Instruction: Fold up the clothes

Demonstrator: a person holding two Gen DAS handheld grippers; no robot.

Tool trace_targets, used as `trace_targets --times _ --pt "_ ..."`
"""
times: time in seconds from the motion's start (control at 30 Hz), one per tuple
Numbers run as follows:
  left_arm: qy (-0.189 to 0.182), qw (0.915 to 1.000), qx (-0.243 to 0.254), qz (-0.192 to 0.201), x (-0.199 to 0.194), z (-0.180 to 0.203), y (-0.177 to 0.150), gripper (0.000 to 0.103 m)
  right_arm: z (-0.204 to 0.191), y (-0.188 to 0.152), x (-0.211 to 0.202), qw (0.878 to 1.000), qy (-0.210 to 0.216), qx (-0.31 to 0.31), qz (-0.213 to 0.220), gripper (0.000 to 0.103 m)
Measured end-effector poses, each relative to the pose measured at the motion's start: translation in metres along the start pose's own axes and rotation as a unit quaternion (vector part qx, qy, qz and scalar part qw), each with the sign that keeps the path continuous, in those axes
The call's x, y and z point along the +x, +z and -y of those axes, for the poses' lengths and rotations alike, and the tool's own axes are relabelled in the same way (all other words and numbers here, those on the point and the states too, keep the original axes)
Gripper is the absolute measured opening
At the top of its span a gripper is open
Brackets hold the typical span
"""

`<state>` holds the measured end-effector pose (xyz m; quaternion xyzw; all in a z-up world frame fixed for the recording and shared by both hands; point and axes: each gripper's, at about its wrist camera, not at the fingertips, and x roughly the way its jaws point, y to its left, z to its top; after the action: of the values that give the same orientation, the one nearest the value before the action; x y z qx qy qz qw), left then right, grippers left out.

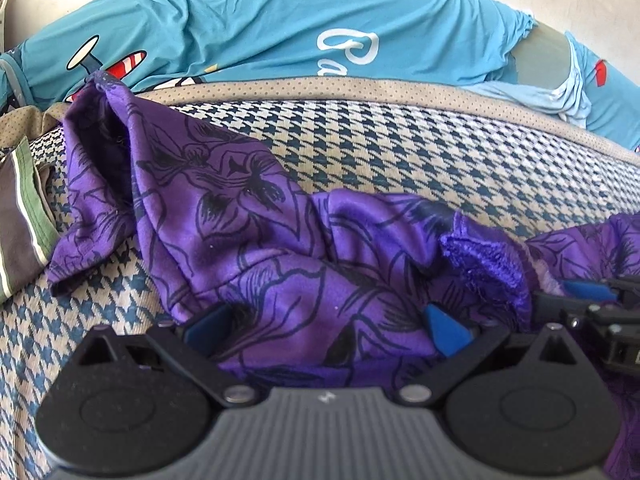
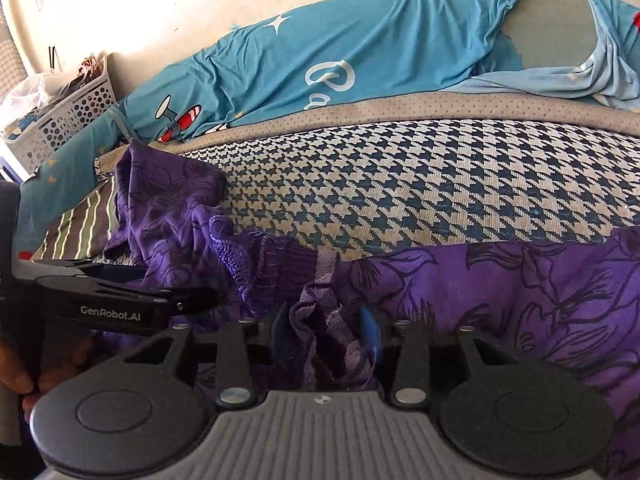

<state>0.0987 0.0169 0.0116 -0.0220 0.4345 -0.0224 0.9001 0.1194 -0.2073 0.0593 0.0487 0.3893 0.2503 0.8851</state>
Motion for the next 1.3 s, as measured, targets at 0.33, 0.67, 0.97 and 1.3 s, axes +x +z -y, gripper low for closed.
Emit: trace_targets --times 0.33,0.67,0.97,1.3 --pt "0.004 0.9963 -0.051 0.069 -0.028 -0.026 0.021 0.103 -0.042 -0.014 -0.026 0.989 0.020 -0.141 0.044 0.008" --pt "-0.012 0.9971 -0.056 0.049 -0.020 -0.023 0.015 0.103 -0.099 -0.064 -0.047 0.942 0.095 -0.321 0.029 0.003" --pt "-0.005 0.9982 -0.043 0.042 -0.014 -0.012 0.013 0.103 -0.075 -0.037 -0.058 0.969 0.098 -0.222 0.045 0.006" --pt "-0.006 0.9985 -0.047 0.029 -0.007 -0.013 0.012 0.103 -0.020 0.000 -0.040 0.996 0.025 -0.056 0.072 0.020"
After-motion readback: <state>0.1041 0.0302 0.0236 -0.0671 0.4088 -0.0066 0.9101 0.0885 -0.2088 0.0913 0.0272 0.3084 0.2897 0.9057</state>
